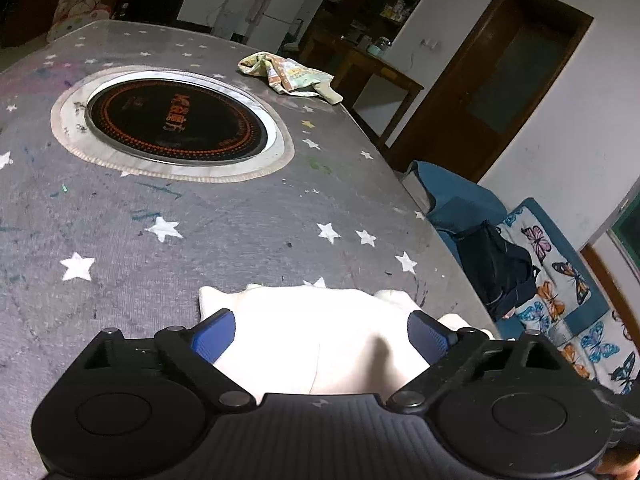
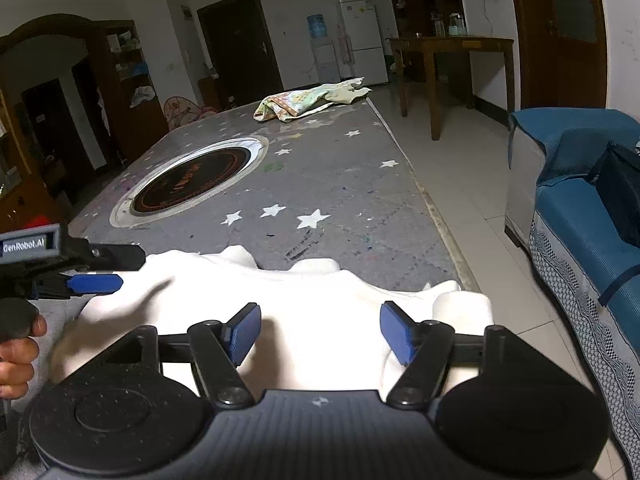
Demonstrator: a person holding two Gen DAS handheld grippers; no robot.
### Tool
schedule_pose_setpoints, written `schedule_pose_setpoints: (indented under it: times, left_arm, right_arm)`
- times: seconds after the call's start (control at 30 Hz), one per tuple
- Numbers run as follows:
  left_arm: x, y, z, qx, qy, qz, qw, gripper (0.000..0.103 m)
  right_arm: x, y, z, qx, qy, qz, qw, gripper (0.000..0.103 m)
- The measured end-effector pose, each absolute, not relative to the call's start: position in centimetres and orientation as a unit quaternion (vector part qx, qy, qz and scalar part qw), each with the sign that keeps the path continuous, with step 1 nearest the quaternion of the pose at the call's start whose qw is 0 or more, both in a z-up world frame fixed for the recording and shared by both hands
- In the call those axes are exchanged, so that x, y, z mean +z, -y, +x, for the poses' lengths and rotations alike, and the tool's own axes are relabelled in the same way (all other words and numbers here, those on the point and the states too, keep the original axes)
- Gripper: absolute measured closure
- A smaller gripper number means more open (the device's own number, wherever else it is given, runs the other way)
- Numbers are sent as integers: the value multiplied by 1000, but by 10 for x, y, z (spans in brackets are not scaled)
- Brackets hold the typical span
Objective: Fold clothes
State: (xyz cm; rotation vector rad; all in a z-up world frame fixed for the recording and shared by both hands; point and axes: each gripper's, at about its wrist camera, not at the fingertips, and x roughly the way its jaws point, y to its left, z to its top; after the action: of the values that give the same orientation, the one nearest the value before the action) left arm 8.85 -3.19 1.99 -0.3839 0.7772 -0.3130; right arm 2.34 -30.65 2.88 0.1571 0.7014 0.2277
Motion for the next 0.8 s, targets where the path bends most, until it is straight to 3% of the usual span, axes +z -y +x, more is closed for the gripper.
schedule_pose_setpoints:
  times: [0.13,0.8]
  left_arm:
    - [21,35,87,-153,-373,-176,898,4]
    - [16,44,84,-153,-370,-132,907,3]
  right_arm:
    - [34,301,21,113,-335,70,933,26]
    - [34,279,35,103,-331,23,938,26]
